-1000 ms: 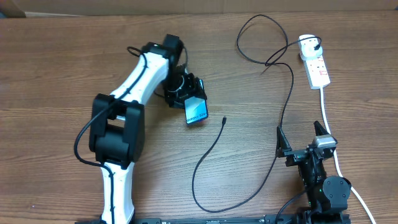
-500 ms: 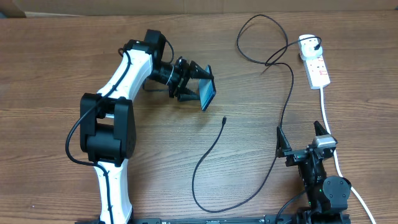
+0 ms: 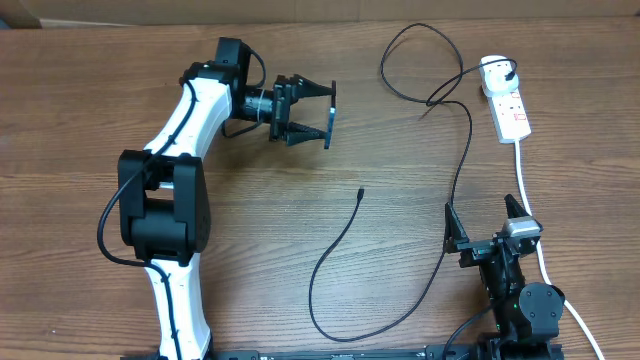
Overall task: Plug charger to phone and switch on socket
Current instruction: 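Lift the phone with the left gripper and tilt it upright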
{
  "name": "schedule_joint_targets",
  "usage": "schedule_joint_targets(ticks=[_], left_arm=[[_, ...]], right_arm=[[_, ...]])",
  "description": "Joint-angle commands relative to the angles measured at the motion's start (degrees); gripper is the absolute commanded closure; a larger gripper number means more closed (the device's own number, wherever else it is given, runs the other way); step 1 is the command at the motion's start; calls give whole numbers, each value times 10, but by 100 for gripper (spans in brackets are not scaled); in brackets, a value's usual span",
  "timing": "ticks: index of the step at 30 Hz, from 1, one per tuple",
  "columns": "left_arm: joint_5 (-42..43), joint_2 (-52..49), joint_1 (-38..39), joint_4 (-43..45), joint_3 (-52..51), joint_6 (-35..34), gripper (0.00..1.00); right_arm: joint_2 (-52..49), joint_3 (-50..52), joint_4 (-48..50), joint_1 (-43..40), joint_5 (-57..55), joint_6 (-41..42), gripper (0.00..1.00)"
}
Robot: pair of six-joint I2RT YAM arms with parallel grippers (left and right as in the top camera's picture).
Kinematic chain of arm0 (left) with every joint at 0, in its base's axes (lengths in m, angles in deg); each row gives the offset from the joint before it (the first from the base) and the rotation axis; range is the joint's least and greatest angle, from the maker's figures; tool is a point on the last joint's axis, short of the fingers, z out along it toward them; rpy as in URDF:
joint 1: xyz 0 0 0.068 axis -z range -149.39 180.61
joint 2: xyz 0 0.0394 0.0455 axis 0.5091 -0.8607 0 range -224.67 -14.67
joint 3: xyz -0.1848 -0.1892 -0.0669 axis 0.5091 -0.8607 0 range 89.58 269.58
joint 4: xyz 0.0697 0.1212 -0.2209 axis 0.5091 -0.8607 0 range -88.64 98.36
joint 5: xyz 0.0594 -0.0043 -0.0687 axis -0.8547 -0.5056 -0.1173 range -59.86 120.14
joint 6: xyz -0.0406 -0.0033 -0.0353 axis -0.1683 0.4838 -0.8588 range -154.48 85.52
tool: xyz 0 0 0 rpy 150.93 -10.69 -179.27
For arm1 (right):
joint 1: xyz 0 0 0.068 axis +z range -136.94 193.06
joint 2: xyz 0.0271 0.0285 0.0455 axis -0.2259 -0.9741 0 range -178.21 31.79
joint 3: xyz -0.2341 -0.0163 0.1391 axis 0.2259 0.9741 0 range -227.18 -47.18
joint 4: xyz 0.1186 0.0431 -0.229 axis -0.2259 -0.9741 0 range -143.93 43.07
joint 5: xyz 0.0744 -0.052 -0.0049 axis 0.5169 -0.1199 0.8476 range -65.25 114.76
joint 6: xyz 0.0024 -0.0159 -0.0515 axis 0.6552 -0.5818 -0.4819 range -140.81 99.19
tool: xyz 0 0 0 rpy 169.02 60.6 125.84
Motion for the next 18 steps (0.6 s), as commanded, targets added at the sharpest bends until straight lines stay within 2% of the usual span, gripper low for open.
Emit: schedule_joint_targets(ticks=[1, 18], left_arm=[[59, -4, -17, 2, 19, -13, 37], [59, -4, -30, 2, 19, -17, 37]], right_arm=[[4, 6, 2, -2, -3, -2, 0], [4, 6, 2, -2, -3, -2, 0]])
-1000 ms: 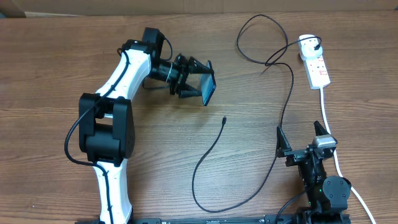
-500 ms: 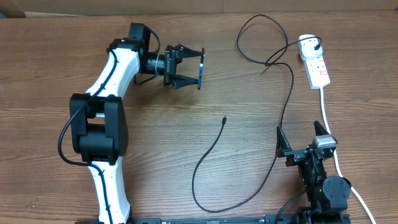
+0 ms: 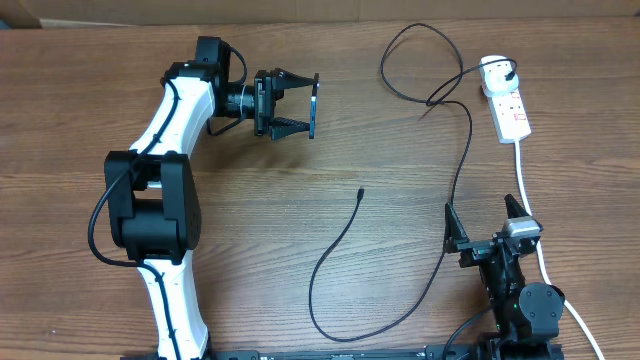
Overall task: Plug charger to phone and switch on socket
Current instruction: 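Lift the phone with the left gripper and tilt it upright, then move the right gripper toward the held phone's lower edge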
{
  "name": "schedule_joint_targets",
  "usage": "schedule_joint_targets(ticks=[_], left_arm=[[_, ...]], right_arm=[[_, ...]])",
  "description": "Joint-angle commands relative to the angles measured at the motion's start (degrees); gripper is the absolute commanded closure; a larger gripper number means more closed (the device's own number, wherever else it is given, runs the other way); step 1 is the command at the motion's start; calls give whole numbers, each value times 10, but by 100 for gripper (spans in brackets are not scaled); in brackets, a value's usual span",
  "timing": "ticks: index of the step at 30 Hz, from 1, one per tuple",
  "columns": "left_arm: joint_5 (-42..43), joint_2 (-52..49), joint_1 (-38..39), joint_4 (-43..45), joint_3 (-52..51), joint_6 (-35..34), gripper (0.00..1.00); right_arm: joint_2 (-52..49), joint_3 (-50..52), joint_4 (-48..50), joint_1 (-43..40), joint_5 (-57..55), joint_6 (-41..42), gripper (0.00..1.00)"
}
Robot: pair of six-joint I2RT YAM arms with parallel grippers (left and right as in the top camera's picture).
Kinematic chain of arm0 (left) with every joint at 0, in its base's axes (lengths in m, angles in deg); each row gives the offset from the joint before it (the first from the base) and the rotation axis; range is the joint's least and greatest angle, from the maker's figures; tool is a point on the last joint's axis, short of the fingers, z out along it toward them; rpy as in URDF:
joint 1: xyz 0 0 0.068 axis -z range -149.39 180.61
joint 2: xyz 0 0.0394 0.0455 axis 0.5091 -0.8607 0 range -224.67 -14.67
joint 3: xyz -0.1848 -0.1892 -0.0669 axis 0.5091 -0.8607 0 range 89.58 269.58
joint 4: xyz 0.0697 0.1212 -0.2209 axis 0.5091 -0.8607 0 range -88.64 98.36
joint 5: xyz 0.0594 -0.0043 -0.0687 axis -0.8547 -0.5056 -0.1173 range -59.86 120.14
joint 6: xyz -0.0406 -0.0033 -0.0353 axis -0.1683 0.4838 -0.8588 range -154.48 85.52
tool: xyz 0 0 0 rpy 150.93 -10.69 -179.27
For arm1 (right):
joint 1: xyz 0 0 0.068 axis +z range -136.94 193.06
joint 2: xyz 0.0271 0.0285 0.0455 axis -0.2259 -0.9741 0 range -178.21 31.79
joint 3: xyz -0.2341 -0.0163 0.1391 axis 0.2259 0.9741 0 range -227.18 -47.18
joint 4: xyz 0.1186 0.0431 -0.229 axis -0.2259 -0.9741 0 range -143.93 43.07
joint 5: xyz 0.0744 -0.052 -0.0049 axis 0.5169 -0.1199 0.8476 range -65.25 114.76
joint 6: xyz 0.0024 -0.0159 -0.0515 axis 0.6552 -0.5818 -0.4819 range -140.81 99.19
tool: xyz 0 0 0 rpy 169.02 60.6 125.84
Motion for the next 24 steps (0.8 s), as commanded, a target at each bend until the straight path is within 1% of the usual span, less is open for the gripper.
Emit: schedule_joint_targets(ticks=[1, 24], left_arm=[[35, -4, 0, 2, 19, -2, 37], [35, -4, 0, 2, 19, 1, 37]], right_arm=[[4, 6, 2, -2, -4, -2, 0], [4, 6, 5, -1, 7, 0, 0]])
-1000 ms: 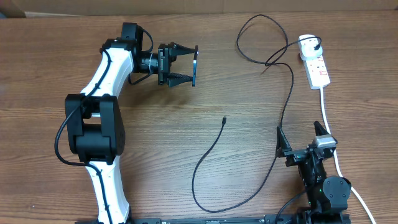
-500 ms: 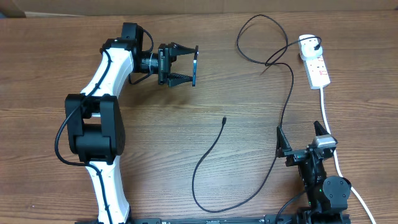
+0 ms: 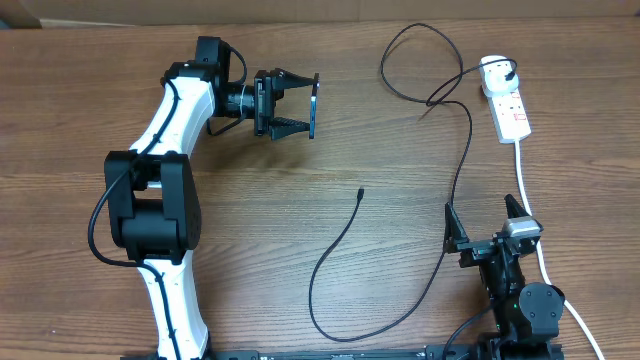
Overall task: Plug charger to phone and switch on socket
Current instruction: 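Move the right gripper toward the held phone's lower edge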
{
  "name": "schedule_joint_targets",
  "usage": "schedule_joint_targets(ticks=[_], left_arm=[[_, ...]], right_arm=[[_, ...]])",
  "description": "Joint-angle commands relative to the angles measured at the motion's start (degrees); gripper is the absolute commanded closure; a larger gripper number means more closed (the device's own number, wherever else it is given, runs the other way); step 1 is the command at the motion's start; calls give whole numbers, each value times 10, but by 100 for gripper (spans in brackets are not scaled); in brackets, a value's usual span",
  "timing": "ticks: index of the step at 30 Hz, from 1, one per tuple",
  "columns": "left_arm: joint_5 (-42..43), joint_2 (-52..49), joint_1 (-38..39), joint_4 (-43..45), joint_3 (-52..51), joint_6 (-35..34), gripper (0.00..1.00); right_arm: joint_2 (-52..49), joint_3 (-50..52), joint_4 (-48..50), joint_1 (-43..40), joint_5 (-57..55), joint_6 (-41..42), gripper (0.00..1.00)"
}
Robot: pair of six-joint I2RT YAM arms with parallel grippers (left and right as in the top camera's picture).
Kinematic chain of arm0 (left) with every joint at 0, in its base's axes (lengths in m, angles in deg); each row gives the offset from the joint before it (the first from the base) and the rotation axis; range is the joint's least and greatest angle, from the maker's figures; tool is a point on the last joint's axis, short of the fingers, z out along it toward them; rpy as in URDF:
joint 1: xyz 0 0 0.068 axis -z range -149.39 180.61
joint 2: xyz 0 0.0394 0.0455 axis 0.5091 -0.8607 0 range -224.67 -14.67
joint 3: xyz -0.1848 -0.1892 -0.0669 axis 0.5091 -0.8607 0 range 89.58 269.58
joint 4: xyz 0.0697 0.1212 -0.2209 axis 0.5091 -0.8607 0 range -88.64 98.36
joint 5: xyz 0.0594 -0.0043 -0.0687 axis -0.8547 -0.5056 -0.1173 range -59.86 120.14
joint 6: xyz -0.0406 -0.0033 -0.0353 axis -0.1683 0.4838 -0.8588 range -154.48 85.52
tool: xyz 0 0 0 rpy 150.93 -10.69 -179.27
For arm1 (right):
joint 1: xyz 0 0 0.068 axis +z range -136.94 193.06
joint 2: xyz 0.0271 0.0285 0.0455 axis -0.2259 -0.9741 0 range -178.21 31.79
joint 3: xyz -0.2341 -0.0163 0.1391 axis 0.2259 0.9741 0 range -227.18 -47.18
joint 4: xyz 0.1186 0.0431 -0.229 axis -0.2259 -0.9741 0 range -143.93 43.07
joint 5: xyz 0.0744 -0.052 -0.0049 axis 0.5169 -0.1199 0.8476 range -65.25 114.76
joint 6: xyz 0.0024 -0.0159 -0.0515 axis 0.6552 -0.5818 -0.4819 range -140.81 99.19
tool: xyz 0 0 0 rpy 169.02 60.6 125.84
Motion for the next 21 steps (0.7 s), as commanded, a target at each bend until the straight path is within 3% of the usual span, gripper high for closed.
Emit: schedule_joint_targets(ticks=[1, 2, 5, 7, 9, 13, 17, 20, 21], left_arm=[[35, -4, 0, 2, 19, 1, 36], [35, -4, 0, 2, 19, 1, 36], [35, -4, 0, 2, 19, 1, 36], [35, -4, 0, 2, 19, 1, 36], [35, -4, 0, 2, 19, 5, 36], [35, -4, 0, 2, 19, 5, 36], [35, -4, 0, 2, 19, 4, 36], [35, -4, 0, 2, 19, 4, 36], [35, -4, 0, 2, 19, 4, 35]], right_arm=[[4, 6, 7, -1, 35, 0, 0], [4, 6, 14, -1, 100, 10, 0], [4, 6, 52, -1, 425, 185, 0], [4, 6, 118, -1, 514, 297, 0], [4, 6, 191, -1, 501, 425, 0], [4, 5, 290, -1, 418, 557, 0], [3, -40, 335, -2, 395, 555, 0], [-18, -154, 192, -2, 388, 411, 0], [-35, -210, 96, -2, 362, 344, 0]])
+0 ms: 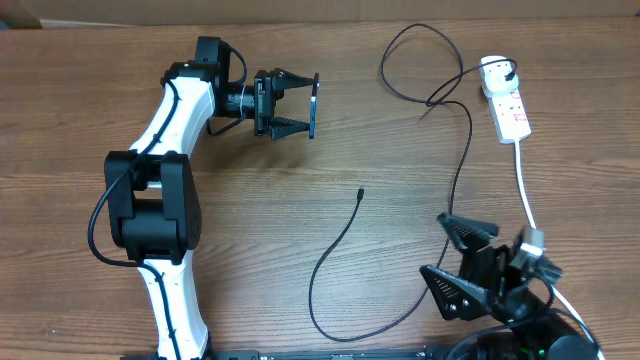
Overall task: Plug charger to phone and switch on socket
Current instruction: 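Move the right gripper toward the held phone's lower edge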
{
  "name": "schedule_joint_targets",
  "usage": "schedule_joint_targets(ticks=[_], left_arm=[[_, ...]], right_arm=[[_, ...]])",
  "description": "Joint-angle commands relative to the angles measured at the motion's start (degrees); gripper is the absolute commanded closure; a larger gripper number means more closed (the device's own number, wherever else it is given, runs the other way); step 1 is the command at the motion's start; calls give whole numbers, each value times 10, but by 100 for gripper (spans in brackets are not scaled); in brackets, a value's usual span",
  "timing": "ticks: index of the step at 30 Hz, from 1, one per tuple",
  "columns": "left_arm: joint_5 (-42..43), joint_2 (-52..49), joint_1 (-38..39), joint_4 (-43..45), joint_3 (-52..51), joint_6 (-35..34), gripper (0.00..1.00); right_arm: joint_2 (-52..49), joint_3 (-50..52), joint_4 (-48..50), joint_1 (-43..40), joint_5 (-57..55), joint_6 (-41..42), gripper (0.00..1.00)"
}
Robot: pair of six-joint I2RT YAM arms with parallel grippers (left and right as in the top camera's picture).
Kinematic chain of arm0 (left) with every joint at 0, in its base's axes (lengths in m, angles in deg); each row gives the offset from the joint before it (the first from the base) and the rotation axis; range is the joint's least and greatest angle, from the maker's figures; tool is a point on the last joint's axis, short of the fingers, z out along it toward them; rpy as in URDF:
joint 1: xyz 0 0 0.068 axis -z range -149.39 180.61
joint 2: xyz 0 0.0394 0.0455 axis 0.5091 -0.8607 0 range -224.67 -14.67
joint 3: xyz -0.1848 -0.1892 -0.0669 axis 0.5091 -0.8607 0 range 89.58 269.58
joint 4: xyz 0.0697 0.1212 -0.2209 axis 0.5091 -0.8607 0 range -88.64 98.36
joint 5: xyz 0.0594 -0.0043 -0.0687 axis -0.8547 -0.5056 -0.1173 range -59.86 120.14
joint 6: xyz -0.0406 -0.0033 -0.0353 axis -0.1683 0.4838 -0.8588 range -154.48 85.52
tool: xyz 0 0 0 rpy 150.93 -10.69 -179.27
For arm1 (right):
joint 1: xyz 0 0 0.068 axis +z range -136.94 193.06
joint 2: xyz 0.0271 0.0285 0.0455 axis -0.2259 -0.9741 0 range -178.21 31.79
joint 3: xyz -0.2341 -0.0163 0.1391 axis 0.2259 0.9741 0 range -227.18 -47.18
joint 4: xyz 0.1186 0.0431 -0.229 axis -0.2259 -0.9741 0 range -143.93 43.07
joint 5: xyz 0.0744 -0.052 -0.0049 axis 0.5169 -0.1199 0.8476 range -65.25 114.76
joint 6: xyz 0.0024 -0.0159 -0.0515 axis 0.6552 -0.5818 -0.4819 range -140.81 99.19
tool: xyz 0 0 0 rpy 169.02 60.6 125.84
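My left gripper (313, 104) hangs over the far middle of the table, shut on a thin dark phone (315, 92) seen edge-on between its fingertips. The black charger cable's free plug tip (360, 192) lies on the wood at the centre. From there the cable (459, 170) loops towards the front edge, then runs back to a white adapter (496, 68) in the white power strip (510, 108) at the far right. My right gripper (432, 244) is at the front right, open, with its fingers pointing left, just right of the cable and holding nothing.
The strip's white lead (524, 185) runs down the right side towards the right arm's base. A loose cable loop (400, 60) lies far right of centre. The brown wooden table (80, 200) carries the white left arm (170, 130) on its left half.
The right gripper, which stood at its base pointing away from the front edge, now sits lower with its open fingers turned to the left. The left gripper and phone have not moved.
At first the left gripper held the phone a little further right and nearer the centre. It then stood further left and back with the phone and has stayed there. The right arm rested at the front right throughout, and now its gripper has turned leftward.
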Motion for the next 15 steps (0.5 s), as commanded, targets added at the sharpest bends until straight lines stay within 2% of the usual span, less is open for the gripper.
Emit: schedule_joint_targets(ticks=[1, 2, 4, 6, 9, 13, 15], left_arm=[[35, -4, 0, 0, 19, 4, 35], [35, -4, 0, 0, 19, 4, 35], [35, -4, 0, 1, 19, 4, 35], [35, -4, 0, 0, 19, 4, 35], [30, -4, 1, 0, 19, 4, 35], [24, -4, 5, 0, 19, 2, 35], [21, -4, 7, 0, 19, -1, 35]], right_arm=[[-36, -149, -164, -2, -59, -172, 0], [-65, -207, -252, -2, -89, -235, 0], [-121, -286, -354, -2, -108, -307, 0], [-186, -349, -438, -2, -108, -338, 0], [-300, -414, -529, -1, -108, -343, 0], [-421, -473, -579, 30, -113, -365, 0], [-483, -511, -598, 71, -161, -364, 0]])
